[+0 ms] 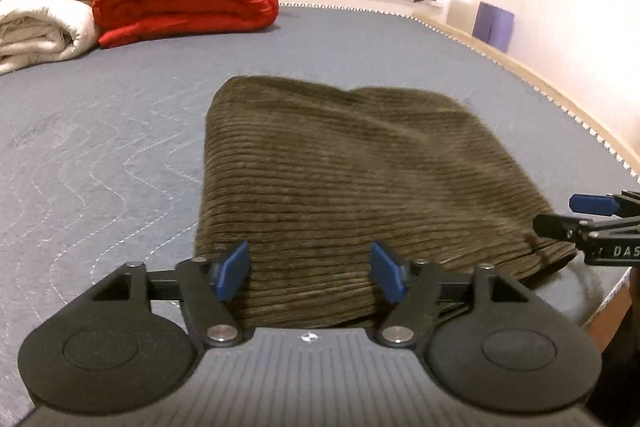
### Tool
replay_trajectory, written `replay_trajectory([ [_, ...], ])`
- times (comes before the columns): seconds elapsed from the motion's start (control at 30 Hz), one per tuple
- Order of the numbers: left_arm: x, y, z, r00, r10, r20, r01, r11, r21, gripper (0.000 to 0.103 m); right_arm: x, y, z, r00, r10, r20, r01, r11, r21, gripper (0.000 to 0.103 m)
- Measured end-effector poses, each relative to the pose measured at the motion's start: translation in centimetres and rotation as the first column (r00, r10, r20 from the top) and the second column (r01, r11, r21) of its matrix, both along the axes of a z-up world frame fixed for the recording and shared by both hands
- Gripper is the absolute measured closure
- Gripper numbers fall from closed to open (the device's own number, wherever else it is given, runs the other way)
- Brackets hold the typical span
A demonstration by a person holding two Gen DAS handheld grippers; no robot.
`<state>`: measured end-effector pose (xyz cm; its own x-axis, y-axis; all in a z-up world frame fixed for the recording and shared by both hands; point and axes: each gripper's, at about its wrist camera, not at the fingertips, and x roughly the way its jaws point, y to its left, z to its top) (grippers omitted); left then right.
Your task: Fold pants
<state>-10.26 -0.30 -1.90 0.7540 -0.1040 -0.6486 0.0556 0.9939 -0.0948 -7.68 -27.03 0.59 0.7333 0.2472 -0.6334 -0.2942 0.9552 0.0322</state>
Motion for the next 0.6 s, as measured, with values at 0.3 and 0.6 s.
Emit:
replay_trajectory([
  [0.3, -5.1, -3.1, 5.2, 0.989, 0.106, 0.105, -0.099, 0.993, -0.066, 0.017, -3.8, -2.7, 3.6, 0.981, -0.089, 0.171, 0.071, 0.992, 0.105, 0.001],
  [0.6, -6.2, -6.5, 0.6, 0.990, 0.118, 0.081, -0.118, 0.993, -0.003, 0.001, -6.4, -0.7, -1.1, 0.977, -0.097, 0.189, 0.097, 0.995, 0.006, 0.001],
])
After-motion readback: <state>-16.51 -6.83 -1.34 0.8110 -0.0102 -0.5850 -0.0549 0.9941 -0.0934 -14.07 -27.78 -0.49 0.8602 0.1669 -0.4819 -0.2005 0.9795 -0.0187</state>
